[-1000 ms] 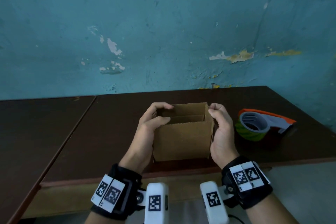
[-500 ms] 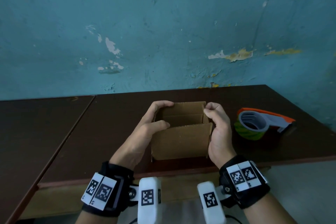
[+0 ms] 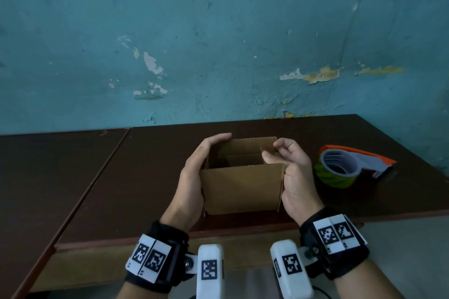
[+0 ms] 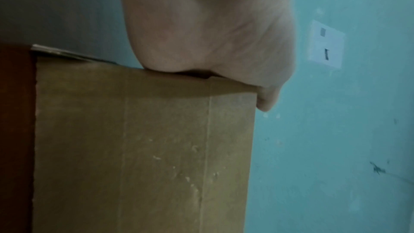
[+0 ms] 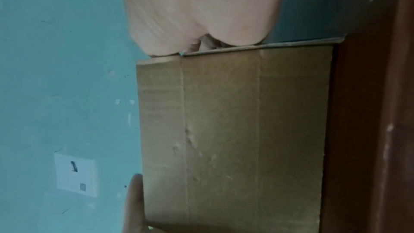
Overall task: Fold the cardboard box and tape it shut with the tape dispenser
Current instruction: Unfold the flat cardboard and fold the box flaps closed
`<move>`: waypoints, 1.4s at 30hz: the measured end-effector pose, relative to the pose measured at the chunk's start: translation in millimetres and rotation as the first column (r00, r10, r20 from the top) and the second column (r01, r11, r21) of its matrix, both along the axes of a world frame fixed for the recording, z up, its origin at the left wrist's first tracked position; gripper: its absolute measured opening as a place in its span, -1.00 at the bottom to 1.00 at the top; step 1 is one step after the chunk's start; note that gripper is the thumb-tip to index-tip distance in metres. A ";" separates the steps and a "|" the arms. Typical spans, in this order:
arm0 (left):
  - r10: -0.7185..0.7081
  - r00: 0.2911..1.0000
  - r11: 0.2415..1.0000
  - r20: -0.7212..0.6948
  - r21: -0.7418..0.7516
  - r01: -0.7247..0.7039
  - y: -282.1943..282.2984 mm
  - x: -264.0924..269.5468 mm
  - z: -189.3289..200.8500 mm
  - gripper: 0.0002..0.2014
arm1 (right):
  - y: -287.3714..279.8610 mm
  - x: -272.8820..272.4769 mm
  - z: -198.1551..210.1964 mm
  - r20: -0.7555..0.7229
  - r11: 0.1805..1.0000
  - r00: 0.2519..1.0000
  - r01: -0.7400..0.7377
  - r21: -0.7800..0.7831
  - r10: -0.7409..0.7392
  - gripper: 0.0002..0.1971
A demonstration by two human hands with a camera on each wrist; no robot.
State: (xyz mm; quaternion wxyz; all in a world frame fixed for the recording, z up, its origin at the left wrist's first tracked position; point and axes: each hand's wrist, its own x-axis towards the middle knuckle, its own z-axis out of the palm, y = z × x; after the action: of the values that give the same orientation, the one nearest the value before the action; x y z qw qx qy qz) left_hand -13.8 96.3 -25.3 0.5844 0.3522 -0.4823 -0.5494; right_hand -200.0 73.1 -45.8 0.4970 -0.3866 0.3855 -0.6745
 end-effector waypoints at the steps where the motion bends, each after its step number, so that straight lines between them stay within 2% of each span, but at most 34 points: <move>1: 0.000 1.000 1.000 -0.031 0.018 0.001 0.6 -0.2 1.2 -0.54 | 0.1 0.2 0.3 -0.001 1.000 1.000 0.003 0.005 -0.003 -0.73; 5: 0.006 0.998 0.999 -0.066 0.041 -0.003 -2.3 1.0 0.6 -0.59 | -1.4 -0.1 0.8 -0.015 1.000 1.000 -0.006 0.008 0.006 -0.65; 10: -0.013 0.982 0.994 -0.186 0.105 0.033 -8.7 9.4 -5.3 -0.59 | -2.4 -2.5 2.0 -0.015 0.999 1.000 -0.027 0.022 0.027 -0.62; 16: -0.042 0.987 0.994 -0.155 0.089 0.056 -9.8 15.4 -6.7 -0.65 | -4.8 -4.7 0.8 -0.047 0.999 0.998 -0.029 0.016 0.029 -0.58; 20: -0.047 0.991 0.996 -0.128 0.071 0.056 -9.6 18.3 -7.2 -0.57 | -4.9 -4.7 0.8 -0.070 1.000 0.997 -0.014 0.017 0.015 -0.57; 29: -0.070 0.987 0.994 -0.147 0.076 0.082 -12.2 22.8 -10.6 -0.58 | -4.9 -2.9 2.5 -0.073 1.000 0.997 -0.007 0.008 0.008 -0.58; 36: -0.036 0.997 0.999 -0.069 0.032 0.038 -15.6 19.6 -17.0 -0.68 | -1.9 -0.8 4.6 -0.032 1.000 0.999 -0.021 0.018 0.021 -0.59; 42: -0.025 1.000 0.999 0.019 0.037 0.025 -18.1 19.2 -18.4 -0.59 | -3.0 -0.9 3.8 -0.004 0.999 0.999 -0.044 0.017 0.044 -0.59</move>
State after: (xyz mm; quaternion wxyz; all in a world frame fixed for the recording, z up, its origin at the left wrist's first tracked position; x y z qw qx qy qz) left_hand 5.3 78.2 -43.6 0.5662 0.3622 -0.4819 -0.5621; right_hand -200.8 70.2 -42.0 0.5140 -0.3922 0.3836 -0.6595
